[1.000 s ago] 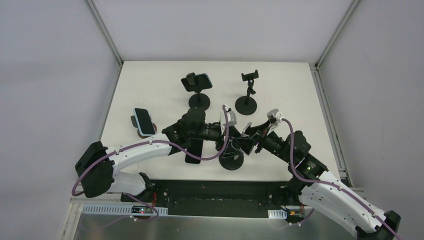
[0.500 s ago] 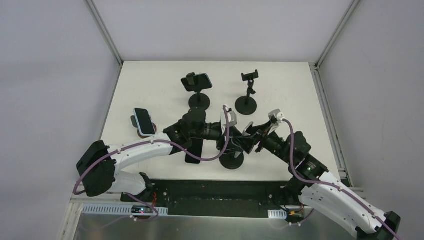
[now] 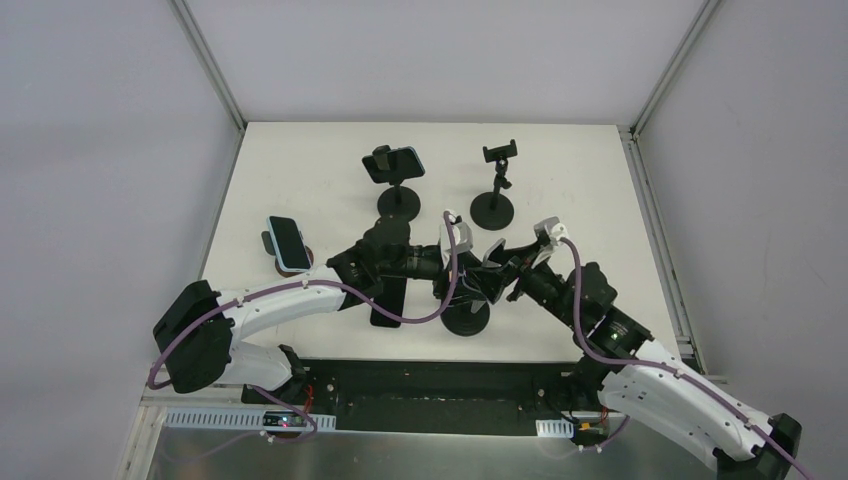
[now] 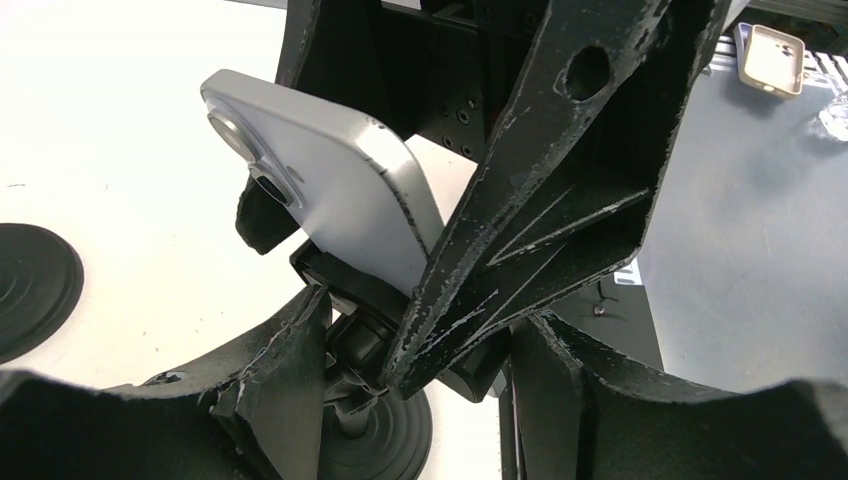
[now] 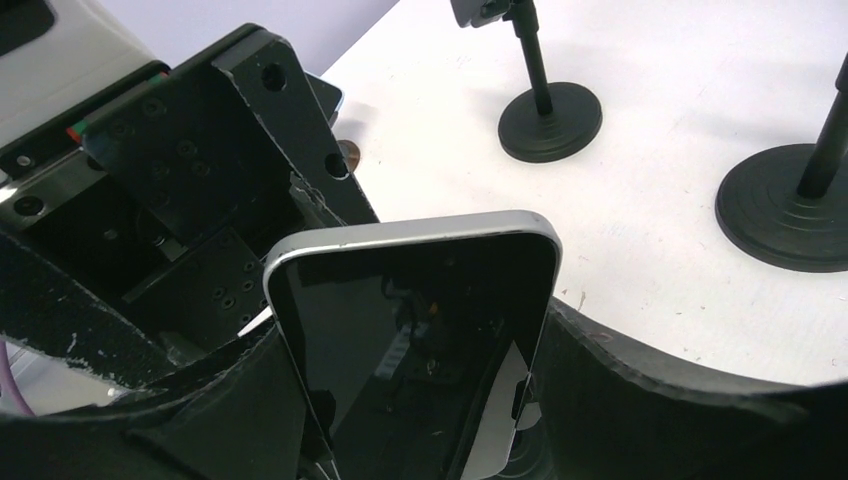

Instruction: Remove the phone from the phone stand

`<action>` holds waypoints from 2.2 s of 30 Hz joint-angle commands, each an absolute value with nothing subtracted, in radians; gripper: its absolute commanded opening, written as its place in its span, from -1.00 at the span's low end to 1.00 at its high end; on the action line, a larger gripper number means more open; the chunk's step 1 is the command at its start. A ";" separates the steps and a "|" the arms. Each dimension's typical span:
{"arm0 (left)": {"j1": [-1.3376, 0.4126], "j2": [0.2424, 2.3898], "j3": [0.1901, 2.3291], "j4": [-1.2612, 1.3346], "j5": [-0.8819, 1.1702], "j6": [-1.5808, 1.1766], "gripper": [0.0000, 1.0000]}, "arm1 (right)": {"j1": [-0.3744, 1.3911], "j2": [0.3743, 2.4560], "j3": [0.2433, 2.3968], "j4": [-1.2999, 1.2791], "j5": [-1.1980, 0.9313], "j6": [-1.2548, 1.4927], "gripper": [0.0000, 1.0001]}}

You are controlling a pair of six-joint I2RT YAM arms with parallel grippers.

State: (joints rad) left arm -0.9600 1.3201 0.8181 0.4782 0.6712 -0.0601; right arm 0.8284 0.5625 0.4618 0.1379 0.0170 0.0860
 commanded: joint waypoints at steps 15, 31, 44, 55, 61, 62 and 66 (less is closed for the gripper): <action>-1.000 1.285 0.800 0.459 0.990 -0.123 -1.00 | 0.557 0.606 0.345 0.086 0.113 -0.095 -1.00; -0.981 1.285 0.818 0.459 1.082 -0.122 -1.00 | 0.556 0.539 0.368 0.077 -0.252 -0.141 -1.00; -0.918 1.304 0.804 0.455 0.943 -0.118 -1.00 | 0.556 0.439 0.414 0.142 -0.672 -0.003 -1.00; -0.898 1.326 0.870 0.348 0.590 -0.025 -1.00 | 0.558 0.386 0.495 0.167 -0.853 0.152 -1.00; -0.880 1.304 0.891 0.304 0.499 -0.009 -1.00 | 0.559 0.352 0.510 0.132 -0.801 0.189 -1.00; -0.876 1.294 0.892 0.295 0.481 -0.009 -1.00 | 0.558 0.349 0.517 0.110 -0.774 0.195 -1.00; -0.860 1.206 0.905 0.207 0.393 0.020 -1.00 | 0.558 0.335 0.536 0.022 -0.602 0.246 -1.00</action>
State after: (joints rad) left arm -0.8848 1.3037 0.8726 0.3294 0.5285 -0.0288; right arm 0.5552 0.3580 0.4686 0.0570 -0.7639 0.1707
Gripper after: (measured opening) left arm 0.576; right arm 0.727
